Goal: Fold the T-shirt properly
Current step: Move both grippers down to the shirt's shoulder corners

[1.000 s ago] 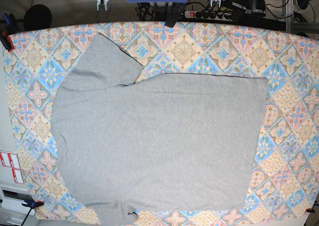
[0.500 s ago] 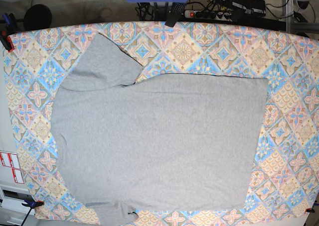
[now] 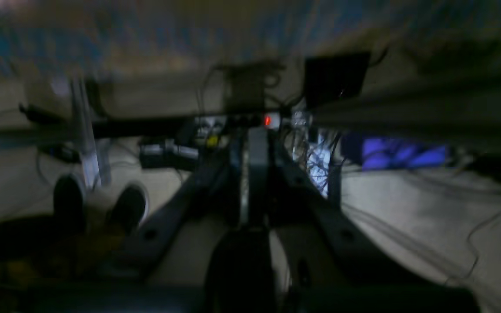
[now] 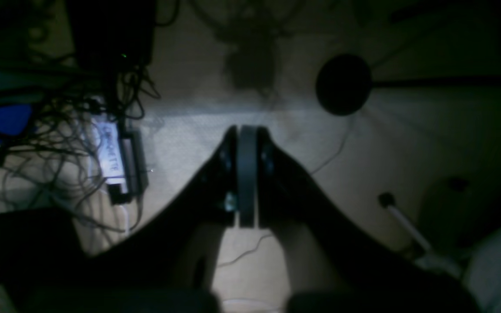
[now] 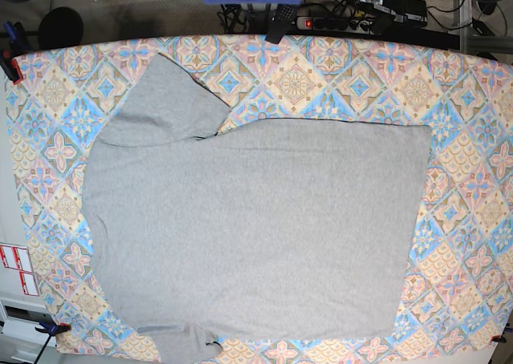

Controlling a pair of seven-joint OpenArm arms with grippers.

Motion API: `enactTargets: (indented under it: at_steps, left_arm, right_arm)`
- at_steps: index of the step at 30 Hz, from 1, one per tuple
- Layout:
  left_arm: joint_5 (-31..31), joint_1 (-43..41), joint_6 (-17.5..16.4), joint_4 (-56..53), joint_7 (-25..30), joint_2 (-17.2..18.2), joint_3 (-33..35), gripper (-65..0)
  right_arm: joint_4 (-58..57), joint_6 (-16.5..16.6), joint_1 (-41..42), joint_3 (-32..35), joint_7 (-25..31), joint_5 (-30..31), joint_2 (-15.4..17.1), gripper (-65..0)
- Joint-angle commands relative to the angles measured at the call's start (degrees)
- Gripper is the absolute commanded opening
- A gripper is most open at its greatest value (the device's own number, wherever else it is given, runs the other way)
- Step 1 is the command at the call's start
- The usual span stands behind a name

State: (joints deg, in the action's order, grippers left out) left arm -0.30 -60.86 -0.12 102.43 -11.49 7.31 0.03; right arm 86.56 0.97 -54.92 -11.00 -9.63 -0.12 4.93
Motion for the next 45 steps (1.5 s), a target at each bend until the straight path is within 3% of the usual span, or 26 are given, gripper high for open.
enactTargets:
  at_steps: [1, 6, 10, 14, 19, 24, 32, 45]
  left_arm:
    - [0.1, -1.3, 0.4, 4.0, -0.2, 0.0, -0.1, -65.0]
    - [-6.1, 0.2, 0.4, 13.0, -8.0, 0.1, -1.6, -65.0]
    - [-13.1, 4.8, 0.3, 13.3, -11.6, 0.2, -5.6, -65.0]
    - [-21.2, 9.5, 0.3, 13.4, -15.2, 2.6, -8.9, -64.3]
    - [-31.8, 15.6, 0.3, 13.2, -20.8, 3.3, -16.3, -53.5]
    - [-38.0, 22.8, 0.3, 9.2, -27.1, 2.8, -23.5, -47.9]
    - [-53.9, 32.3, 0.3, -5.1, -32.7, 3.2, -32.0, -36.6]
    - [-54.5, 44.5, 0.3, -18.3, -34.4, 2.3, -32.2, -36.3]
  right_arm:
    - [3.9, -0.6, -0.8, -1.1, 0.8, 0.2, 0.7, -65.0]
    - [14.8, -0.6, -0.6, -1.4, -6.9, 0.2, 0.7, -65.0]
    - [19.4, -0.6, -0.4, -1.0, -12.1, 0.2, 0.7, -65.0]
    - [22.1, -0.6, 3.4, -0.9, -16.8, 0.1, 0.7, -65.0]
    - [22.2, -0.6, 7.4, 1.6, -21.3, 0.1, 0.7, -65.0]
    - [22.2, -0.6, 10.7, 4.8, -24.2, 0.1, 0.7, -65.0]
    - [22.2, -0.6, 12.7, 7.4, -25.8, 0.1, 0.7, -65.0]
    - [22.2, -0.6, 13.9, 7.7, -25.8, 0.1, 0.7, -65.0]
